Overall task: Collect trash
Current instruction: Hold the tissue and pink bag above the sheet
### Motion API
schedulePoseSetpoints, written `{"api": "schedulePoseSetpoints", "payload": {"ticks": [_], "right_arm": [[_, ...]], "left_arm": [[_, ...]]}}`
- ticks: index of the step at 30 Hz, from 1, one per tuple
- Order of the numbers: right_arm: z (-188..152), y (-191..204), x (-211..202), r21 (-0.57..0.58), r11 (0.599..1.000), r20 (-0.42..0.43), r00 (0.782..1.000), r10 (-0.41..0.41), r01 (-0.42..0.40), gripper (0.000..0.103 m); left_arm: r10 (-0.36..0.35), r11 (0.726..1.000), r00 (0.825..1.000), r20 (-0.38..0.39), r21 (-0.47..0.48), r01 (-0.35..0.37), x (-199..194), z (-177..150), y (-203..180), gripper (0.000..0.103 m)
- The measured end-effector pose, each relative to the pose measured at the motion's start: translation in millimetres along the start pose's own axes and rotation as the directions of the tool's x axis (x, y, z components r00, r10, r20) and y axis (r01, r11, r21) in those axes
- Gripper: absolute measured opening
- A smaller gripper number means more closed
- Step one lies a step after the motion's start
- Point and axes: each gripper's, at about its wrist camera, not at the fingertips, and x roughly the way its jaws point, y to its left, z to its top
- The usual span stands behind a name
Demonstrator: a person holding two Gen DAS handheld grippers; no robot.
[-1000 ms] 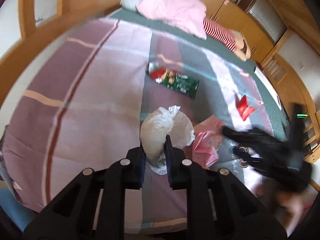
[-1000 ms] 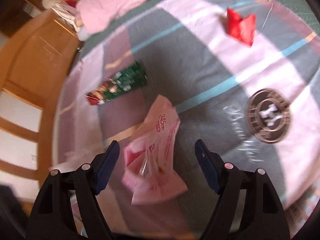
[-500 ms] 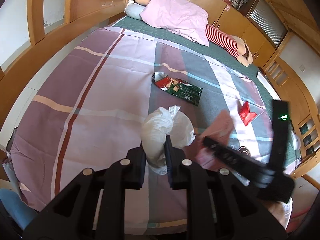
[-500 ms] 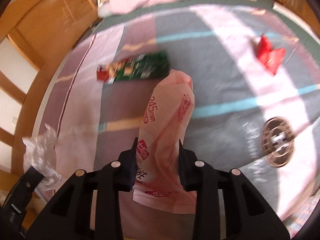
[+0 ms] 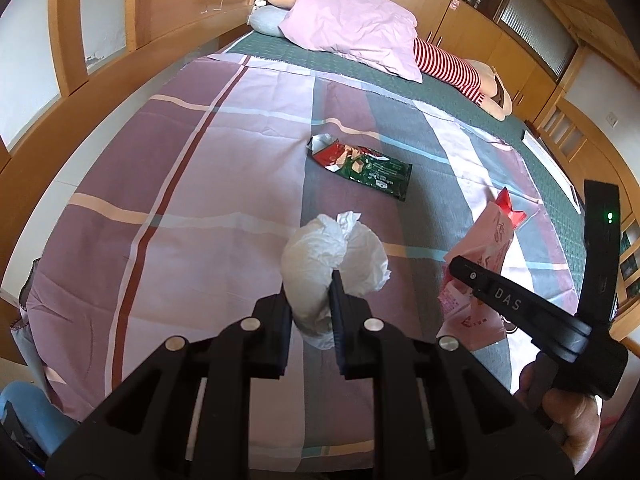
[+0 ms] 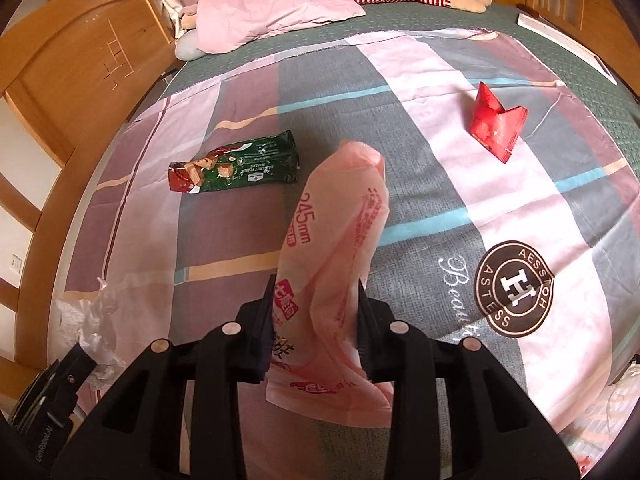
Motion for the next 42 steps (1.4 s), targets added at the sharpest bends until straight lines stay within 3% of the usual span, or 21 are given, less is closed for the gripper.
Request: {"api": "schedulePoseSetpoints", "payload": {"ticks": [42], "right_arm": [[-1.8,-10.2,4.0,0.058,0.998,-0.053,0.998,0.039,-0.036,0.035]], "left_arm": [[-0.016,1.000,1.000,-0.023,0.015,0.017,5.7,-2.7,0.5,0.018]]}}
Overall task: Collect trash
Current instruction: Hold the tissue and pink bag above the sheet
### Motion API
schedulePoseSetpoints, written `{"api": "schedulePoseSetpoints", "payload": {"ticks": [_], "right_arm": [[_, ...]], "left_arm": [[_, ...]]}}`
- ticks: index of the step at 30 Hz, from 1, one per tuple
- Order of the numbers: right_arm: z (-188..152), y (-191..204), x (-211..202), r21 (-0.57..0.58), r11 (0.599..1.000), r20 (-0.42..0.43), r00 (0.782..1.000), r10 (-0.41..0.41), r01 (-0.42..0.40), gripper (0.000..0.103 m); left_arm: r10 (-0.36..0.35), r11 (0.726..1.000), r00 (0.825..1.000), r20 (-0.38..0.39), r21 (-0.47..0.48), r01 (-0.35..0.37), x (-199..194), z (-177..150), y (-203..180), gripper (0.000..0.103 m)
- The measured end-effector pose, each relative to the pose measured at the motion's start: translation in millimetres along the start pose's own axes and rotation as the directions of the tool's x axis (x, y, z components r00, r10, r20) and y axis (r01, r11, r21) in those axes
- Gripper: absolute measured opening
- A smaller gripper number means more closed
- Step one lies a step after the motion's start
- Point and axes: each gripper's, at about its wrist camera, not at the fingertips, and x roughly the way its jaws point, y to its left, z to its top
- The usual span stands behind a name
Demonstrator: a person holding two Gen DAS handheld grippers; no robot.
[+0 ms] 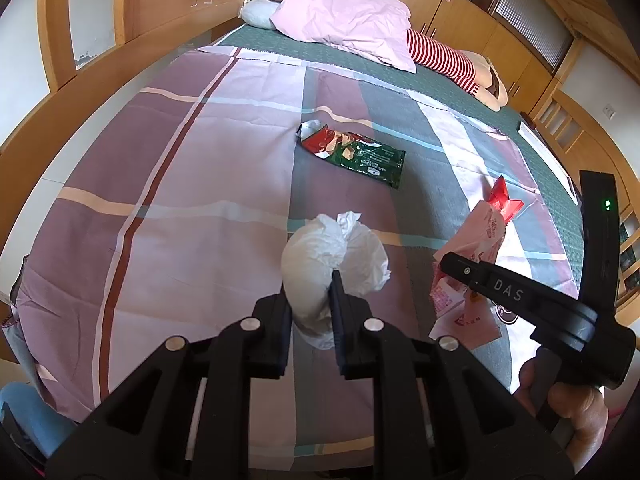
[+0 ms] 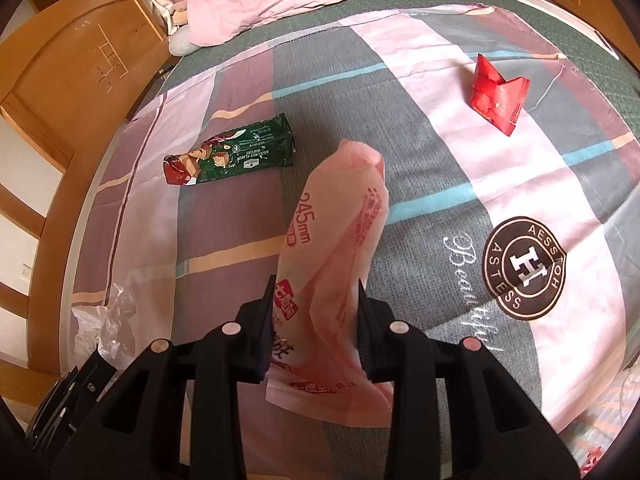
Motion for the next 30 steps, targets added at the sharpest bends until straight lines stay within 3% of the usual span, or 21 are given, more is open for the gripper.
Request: {"api": "schedulePoseSetpoints", "payload": {"ticks": [30], "right_arm": [[0.3,-2.1,-1.8,0.007,1.000,0.005,1.000,0.001,-0.001,0.035]], "left_arm": [[-0.029,1.000,0.999,0.019,0.001,0.029,-4.6,0.9,-0.3,0.018]]}}
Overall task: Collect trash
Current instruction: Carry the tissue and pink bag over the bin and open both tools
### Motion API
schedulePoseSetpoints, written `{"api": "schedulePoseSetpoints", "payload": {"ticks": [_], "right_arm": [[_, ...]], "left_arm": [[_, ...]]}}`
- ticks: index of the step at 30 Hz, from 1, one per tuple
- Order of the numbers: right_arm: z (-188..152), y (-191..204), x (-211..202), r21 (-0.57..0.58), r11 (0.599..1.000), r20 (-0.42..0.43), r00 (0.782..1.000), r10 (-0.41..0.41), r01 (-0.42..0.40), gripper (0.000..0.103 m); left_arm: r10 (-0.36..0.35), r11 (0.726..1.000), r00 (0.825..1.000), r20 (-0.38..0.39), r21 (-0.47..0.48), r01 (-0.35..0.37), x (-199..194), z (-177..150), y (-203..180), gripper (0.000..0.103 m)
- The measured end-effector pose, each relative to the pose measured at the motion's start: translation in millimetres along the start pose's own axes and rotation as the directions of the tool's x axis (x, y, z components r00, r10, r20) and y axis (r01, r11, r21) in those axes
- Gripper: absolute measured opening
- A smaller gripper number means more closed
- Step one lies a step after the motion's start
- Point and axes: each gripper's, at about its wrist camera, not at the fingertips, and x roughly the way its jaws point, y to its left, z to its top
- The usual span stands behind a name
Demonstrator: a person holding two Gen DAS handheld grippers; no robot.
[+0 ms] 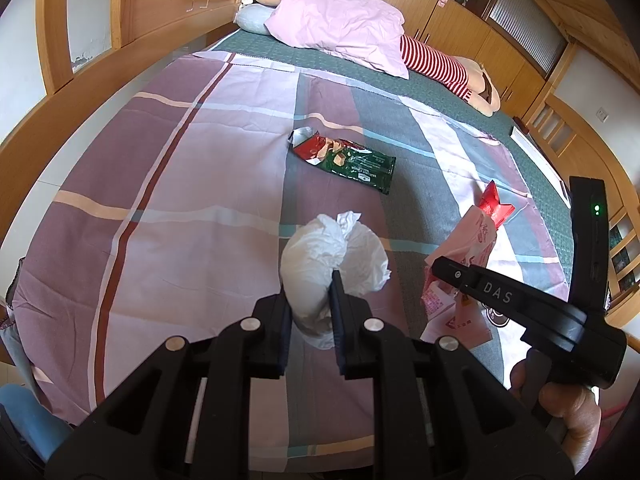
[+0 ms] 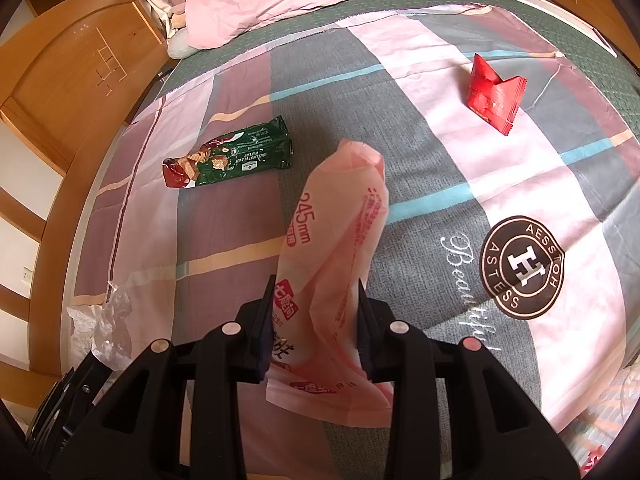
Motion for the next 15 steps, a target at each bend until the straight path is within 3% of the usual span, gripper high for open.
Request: {"api": "schedulePoseSetpoints", "payload": {"ticks": [7,10,12,15], "right_arm": [[-0.4,-0.2,-1.4,0.007,1.000,0.008,1.000,0.000,0.000,0.035],[1.4,-6.1,-15.6,0.048,0.997,0.073,0.996,0.054,-0.057,0.035],[2.0,-14.5,-40.6,0.072,0.991,0.169,0.980,0.102,-0.116,0.035],[-6.7,-31.5,-88.0,0.037,0.989,0.274,0.954,0.125,-0.141,0.034]], "left_arm": [[-0.012,1.000,1.000,0.000,-0.006,0.012,-1.4,0.6,-0.3,0.018],[-0.041,0.999,0.999,0.006,-0.010,0.041,-3.0,1.0,-1.5,0.018],[-0.091,0.996,0.996,-0.002,-0.022,0.090,-3.7,2.0,-2.7,0.018],[-0.228,0.971,0.974,-0.012,-0.070,0.227,-4.9,5.0,-4.6,0.018]]}}
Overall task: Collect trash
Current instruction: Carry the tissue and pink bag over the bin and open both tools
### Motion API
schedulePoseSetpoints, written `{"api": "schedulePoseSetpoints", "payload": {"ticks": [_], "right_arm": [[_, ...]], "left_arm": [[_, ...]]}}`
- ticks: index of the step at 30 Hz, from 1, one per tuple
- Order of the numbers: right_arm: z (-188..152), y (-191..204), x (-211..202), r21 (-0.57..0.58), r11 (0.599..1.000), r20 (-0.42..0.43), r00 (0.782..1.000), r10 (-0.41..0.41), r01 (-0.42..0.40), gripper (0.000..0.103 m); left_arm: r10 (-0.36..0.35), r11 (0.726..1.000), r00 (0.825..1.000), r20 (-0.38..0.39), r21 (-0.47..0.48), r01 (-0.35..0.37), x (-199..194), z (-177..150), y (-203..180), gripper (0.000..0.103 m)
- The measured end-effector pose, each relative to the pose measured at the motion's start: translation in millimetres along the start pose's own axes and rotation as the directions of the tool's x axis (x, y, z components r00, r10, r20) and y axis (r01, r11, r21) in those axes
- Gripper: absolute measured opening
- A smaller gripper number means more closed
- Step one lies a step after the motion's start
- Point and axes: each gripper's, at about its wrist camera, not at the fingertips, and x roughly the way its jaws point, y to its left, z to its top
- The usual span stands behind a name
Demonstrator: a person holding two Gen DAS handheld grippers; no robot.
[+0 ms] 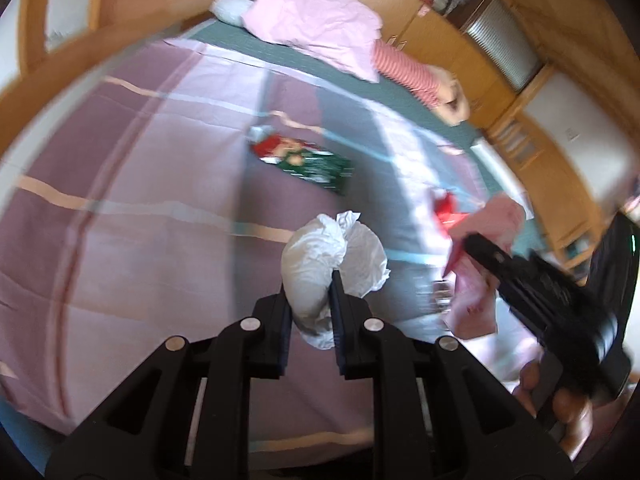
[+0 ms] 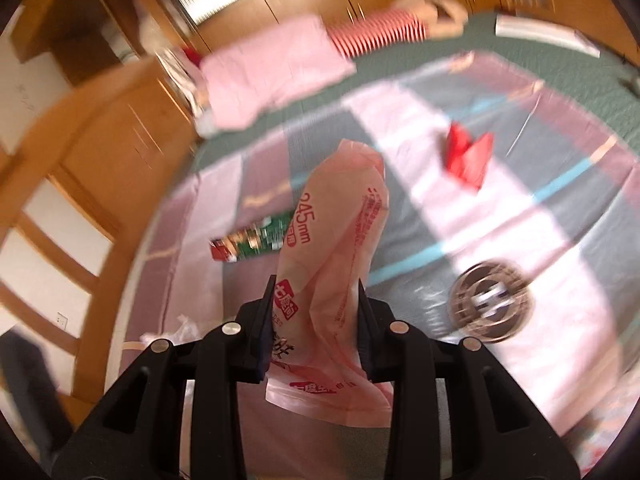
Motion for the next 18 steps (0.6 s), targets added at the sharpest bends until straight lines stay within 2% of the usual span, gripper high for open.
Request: {"api": "schedulePoseSetpoints", "payload": {"ticks": [1,4,6,8,10,11,13,15,17,18], "right_arm": [[1.4,-7.0,-16.4,-0.012,1.000,0.010,1.000,0.007,-0.007,0.034],[2.8,-35.4,-65.4,-0.037,0.999,0.007,1.000,0.011,-0.011,0.034],[0.4,-59.5,-102.6,-0.068,0.997,0.011,1.000,-0.027,0.028,0.034],[-6.7,-87.3,-136.2,-0.084,0.991,0.018,0.995,-0.100,0.101,0.034],[-15.6,-117.4,-163.6,-0.068,0.983,-0.004,0.985,-0.170,0.170,0.034],[-22.5,-134.6,-176.2,-0.053,0.979,-0.032,0.979,-0.201,0.199,0.034],[-37.4,-164.2,-191.5,-0.030,0.969,-0.087,0.965,-0.246,0.244,0.035],[-56.6,-186.8,-202.1,-0.024,0.952,-0.130,0.943,-0.305,0.305,0.043],[-73.7,-205.1,-205.4,-0.026,0.929,-0.189,0.910,-0.368,0.370,0.053],[-79.2,-216.0,-208.6,-0.004,0.920,-0.208,0.899,-0.385,0.393,0.054]], "left_arm": [[-0.060,0.998,0.998,-0.007,0.001,0.060,-0.1,0.1,-4.6,0.018],[-0.116,0.991,0.993,-0.001,0.069,0.116,-1.8,-4.3,-25.8,0.018],[-0.126,0.980,0.992,0.016,0.160,0.122,-4.8,-11.6,-47.1,0.018],[-0.180,0.959,0.984,0.001,0.222,0.175,-8.0,-22.8,-68.0,0.018],[-0.265,0.937,0.963,-0.048,0.222,0.269,-9.4,-33.3,-82.4,0.018],[-0.310,0.922,0.947,-0.081,0.218,0.321,-10.1,-40.5,-92.4,0.018],[-0.349,0.900,0.929,-0.121,0.234,0.369,-11.4,-53.5,-113.5,0.018],[-0.383,0.873,0.912,-0.148,0.266,0.409,-14.5,-72.3,-144.7,0.018],[-0.416,0.840,0.890,-0.189,0.295,0.455,-14.6,-89.8,-173.2,0.018],[-0.427,0.824,0.879,-0.210,0.311,0.474,-14.8,-98.8,-186.9,0.018]]}}
